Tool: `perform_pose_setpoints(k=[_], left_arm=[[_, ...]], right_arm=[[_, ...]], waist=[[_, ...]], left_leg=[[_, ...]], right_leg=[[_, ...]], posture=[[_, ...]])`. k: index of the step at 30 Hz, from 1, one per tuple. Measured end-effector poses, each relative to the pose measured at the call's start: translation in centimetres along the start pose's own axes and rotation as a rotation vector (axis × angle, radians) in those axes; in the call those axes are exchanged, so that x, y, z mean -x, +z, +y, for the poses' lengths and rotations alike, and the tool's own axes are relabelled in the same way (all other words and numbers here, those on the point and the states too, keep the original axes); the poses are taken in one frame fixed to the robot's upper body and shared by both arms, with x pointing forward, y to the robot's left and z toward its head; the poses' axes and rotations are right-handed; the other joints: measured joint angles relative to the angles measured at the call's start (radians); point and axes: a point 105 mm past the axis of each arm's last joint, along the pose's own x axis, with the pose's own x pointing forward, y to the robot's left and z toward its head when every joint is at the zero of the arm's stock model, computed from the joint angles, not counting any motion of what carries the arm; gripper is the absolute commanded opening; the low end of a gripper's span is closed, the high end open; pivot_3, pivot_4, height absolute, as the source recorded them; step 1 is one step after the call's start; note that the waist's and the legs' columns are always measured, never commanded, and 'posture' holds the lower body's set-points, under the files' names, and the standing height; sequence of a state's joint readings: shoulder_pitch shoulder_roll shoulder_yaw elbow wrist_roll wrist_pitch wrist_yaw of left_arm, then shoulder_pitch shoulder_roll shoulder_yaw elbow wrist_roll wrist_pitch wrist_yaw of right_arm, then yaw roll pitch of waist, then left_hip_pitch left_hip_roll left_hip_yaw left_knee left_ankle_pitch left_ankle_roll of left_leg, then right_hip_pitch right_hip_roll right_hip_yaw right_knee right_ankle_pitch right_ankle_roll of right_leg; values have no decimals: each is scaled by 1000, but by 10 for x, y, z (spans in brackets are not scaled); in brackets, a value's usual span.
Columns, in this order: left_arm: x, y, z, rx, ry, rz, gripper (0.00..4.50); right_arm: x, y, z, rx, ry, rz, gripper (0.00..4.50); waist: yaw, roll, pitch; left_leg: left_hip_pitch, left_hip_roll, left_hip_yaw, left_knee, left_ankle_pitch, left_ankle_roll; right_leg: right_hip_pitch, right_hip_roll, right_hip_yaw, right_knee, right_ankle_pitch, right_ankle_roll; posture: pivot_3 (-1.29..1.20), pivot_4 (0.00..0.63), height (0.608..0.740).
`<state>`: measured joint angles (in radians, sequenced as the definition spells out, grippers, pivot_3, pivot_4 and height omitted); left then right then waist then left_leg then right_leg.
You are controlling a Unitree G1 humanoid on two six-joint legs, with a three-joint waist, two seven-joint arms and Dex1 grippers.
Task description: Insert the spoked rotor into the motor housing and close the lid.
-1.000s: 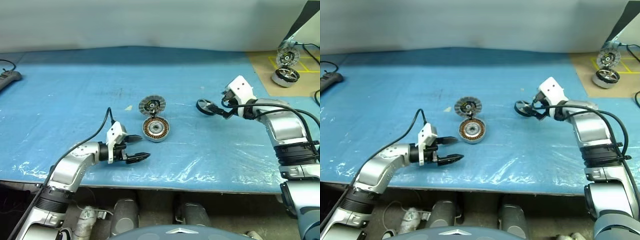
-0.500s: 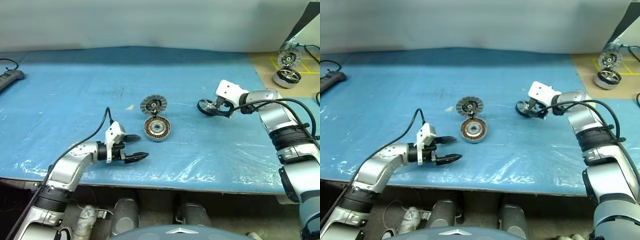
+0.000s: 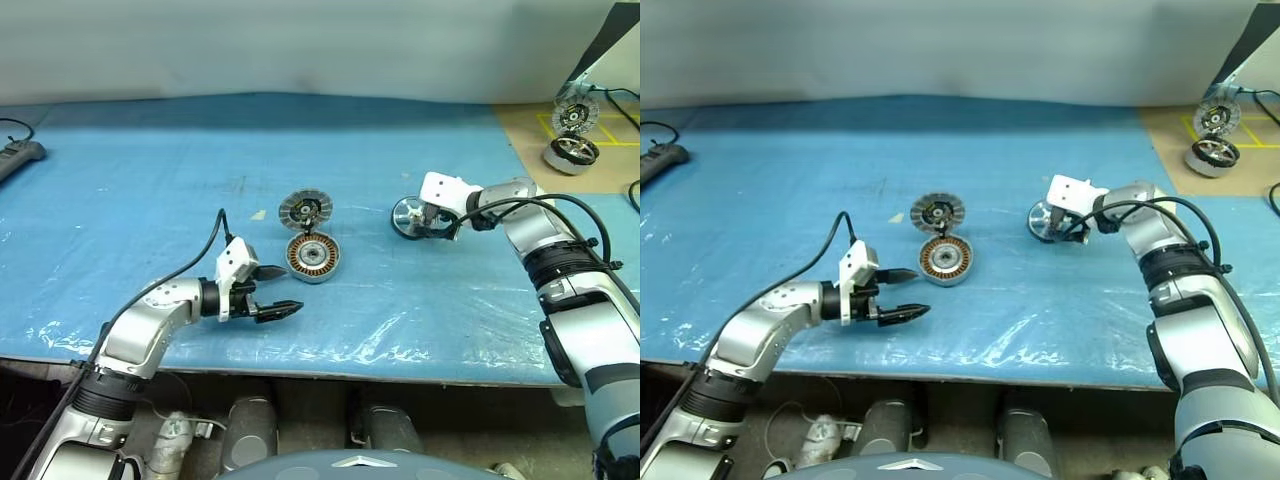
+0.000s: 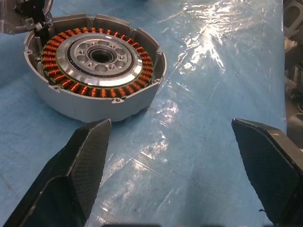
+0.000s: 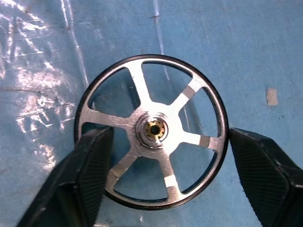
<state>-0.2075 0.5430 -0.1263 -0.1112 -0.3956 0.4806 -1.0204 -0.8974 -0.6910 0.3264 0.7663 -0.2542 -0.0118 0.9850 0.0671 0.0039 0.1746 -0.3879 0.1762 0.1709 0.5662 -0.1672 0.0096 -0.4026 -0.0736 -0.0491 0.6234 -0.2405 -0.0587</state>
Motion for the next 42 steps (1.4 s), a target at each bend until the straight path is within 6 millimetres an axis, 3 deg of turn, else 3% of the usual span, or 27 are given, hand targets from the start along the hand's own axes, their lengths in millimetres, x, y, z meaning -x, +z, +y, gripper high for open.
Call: perform_pose_setpoints(k=[3,13,18,23,29,42], left_arm=[[3,-11,1,23,3,8,4392],[5,-14,2,1,-7,4,4392],[9,-23,4,7,-12,11,4392],[11,-29,3,6,-18,5,4392],[10,-28,3,5,-20,7,4392],[3,-22,4,7,-23,-4,4392]], right_arm=[[-1,0,5,12,16,-4,2196],[7,9,9,66,40,-10,2196],[25,10,8,99,60,-13,2196],[41,25,-2,51,31,-75,2196],[28,51,17,-37,89,-174,2196],[13,41,23,-107,68,-133,2196]], waist=[[0,0,0],[1,0,0],[1,0,0],[0,0,0],[2,0,0],[1,0,0]], left_leg=[[0,0,0,0,0,0],[0,0,0,1,0,0],[0,0,0,0,0,0],[1,1,0,0,0,0],[1,1,0,0,0,0],[1,1,0,0,0,0]], right_leg=[[0,0,0,0,0,0],[0,0,0,0,0,0],[0,0,0,0,0,0],[0,0,0,0,0,0],[1,0,0,0,0,0],[0,0,0,0,0,0]], posture=[[0,150,740],[0,150,740],[0,150,740],[0,150,740],[0,150,740],[0,150,740]])
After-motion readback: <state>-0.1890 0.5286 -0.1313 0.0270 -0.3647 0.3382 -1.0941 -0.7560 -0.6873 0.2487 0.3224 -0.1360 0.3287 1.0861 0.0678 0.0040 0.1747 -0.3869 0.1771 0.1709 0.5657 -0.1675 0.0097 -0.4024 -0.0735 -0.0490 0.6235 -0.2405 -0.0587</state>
